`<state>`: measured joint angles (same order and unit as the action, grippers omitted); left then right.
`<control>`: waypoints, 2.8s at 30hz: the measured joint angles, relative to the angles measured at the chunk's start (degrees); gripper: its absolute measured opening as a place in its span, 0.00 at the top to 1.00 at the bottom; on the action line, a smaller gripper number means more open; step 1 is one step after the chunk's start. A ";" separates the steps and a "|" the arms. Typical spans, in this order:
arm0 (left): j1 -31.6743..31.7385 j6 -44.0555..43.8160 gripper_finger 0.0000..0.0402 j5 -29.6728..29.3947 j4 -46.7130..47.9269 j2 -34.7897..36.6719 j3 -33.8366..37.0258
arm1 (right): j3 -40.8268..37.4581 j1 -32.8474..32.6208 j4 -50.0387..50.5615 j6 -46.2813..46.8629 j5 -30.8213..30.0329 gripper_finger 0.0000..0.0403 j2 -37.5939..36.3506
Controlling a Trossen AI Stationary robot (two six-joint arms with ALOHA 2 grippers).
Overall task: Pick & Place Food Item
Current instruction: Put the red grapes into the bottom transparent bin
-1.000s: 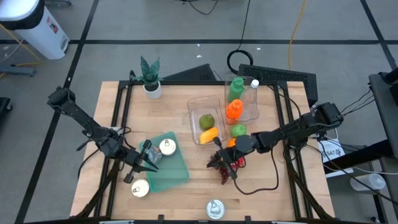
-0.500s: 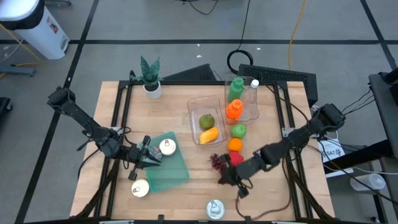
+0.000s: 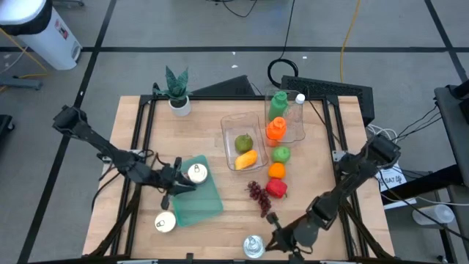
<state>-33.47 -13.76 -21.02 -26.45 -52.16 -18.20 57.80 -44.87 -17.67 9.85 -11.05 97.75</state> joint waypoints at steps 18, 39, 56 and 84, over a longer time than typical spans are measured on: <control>0.02 2.00 0.87 -1.54 18.95 -9.18 -11.81 | -0.07 -0.94 14.79 5.54 -20.30 1.00 -3.14; 8.25 10.75 0.87 4.91 18.04 2.42 -9.31 | -0.11 -5.97 32.90 26.03 -42.75 1.00 -12.55; 8.98 6.95 0.87 6.16 21.19 0.53 -9.29 | -0.11 -0.34 26.64 15.41 -31.97 0.85 -9.67; 5.97 9.31 0.87 10.63 12.49 -5.59 -9.29 | -25.54 -1.74 -54.66 -11.12 6.17 0.46 -9.41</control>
<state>-27.51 -4.45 -10.38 -13.96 -57.76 -27.49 32.26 -46.61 -72.33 -1.27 -4.88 88.33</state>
